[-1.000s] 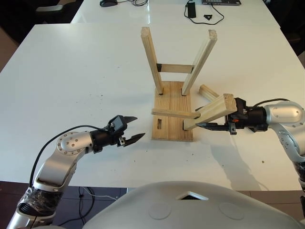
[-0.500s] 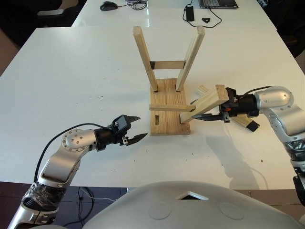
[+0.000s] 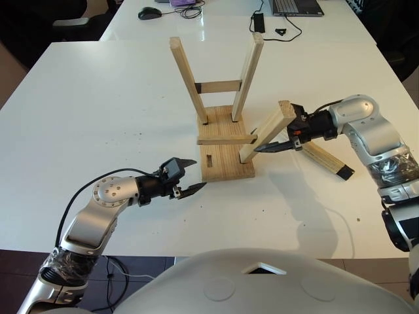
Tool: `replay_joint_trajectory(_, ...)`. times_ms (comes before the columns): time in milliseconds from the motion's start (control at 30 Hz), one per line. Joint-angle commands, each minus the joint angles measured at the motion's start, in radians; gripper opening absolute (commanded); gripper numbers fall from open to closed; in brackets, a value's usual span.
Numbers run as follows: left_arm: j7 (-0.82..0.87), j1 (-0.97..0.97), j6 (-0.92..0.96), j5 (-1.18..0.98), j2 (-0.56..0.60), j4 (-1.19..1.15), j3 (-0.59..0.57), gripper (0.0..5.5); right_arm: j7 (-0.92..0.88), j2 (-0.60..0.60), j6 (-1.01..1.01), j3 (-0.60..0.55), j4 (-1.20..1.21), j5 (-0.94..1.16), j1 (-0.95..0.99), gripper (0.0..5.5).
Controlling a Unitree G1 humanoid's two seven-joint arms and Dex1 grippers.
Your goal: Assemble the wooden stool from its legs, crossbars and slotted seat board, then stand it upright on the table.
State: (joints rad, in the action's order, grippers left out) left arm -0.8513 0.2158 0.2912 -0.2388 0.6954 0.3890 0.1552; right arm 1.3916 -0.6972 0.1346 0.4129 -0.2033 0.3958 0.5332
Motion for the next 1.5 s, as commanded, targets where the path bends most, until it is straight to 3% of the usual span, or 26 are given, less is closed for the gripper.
replay_joint_trajectory(33, 0.007, -0.013, -0.003, 0.015, -0.001, -0.010, 0.000, 3.48, 0.013, -0.007, 0.049, 0.138, -0.091, -0.177, -0.116, 1.99)
replay_joint_trajectory(300, 0.017, -0.018, -0.009, 0.024, -0.008, -0.026, -0.002, 3.48, -0.099, -0.016, 0.005, -0.007, 0.038, -0.101, -0.126, 1.99)
replay_joint_trajectory(333, 0.018, -0.019, -0.009, 0.024, -0.009, -0.028, -0.004, 3.48, -0.103, -0.019, 0.023, -0.036, 0.068, -0.068, -0.127, 2.35)
replay_joint_trajectory(533, 0.026, -0.013, -0.012, 0.027, -0.010, -0.032, -0.005, 3.48, -0.117, -0.025, 0.089, -0.144, 0.153, -0.019, -0.117, 3.10)
replay_joint_trajectory(700, 0.027, -0.008, -0.011, 0.030, -0.010, -0.026, -0.008, 3.48, -0.068, -0.136, 0.034, -0.202, 0.204, -0.080, -0.202, 3.10)
replay_joint_trajectory(967, 0.047, 0.033, -0.017, 0.029, -0.017, -0.013, -0.028, 3.48, -0.133, -0.260, -0.080, -0.389, 0.000, -0.144, -0.314, 3.10)
replay_joint_trajectory(1333, 0.073, 0.054, -0.016, 0.036, -0.028, -0.006, -0.036, 3.48, -0.121, -0.288, -0.081, -0.454, -0.223, -0.167, -0.354, 3.10)
replay_joint_trajectory(1500, 0.078, 0.061, -0.015, 0.040, -0.028, -0.006, -0.040, 3.48, -0.067, -0.305, -0.008, -0.497, -0.204, -0.114, -0.397, 3.10)
